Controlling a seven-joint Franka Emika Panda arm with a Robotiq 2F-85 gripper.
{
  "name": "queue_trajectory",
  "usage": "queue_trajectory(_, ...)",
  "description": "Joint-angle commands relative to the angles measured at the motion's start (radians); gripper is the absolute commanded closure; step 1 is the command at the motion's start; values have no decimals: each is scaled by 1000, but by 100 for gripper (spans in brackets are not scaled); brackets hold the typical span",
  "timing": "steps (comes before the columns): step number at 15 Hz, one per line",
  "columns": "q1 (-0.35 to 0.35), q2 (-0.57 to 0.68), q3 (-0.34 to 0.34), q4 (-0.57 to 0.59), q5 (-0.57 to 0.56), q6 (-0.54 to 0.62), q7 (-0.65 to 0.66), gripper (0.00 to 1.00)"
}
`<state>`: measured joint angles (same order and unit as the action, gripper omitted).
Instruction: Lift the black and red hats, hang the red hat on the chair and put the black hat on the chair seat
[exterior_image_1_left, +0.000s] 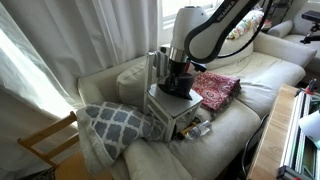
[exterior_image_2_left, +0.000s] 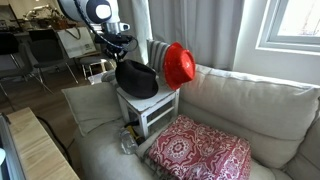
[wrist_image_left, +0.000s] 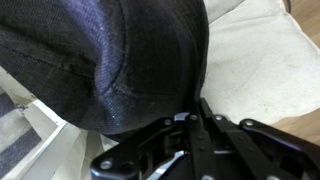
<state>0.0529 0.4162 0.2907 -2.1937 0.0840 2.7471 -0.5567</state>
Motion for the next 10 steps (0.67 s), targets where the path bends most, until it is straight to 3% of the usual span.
queue_trajectory(1,-21,51,28,36,-8,20,-3,99)
queue_trajectory(9,-35,95,54,62,-20,43,-22,96)
queue_trajectory(10,-43,97,65,63,-13,40,-34,70)
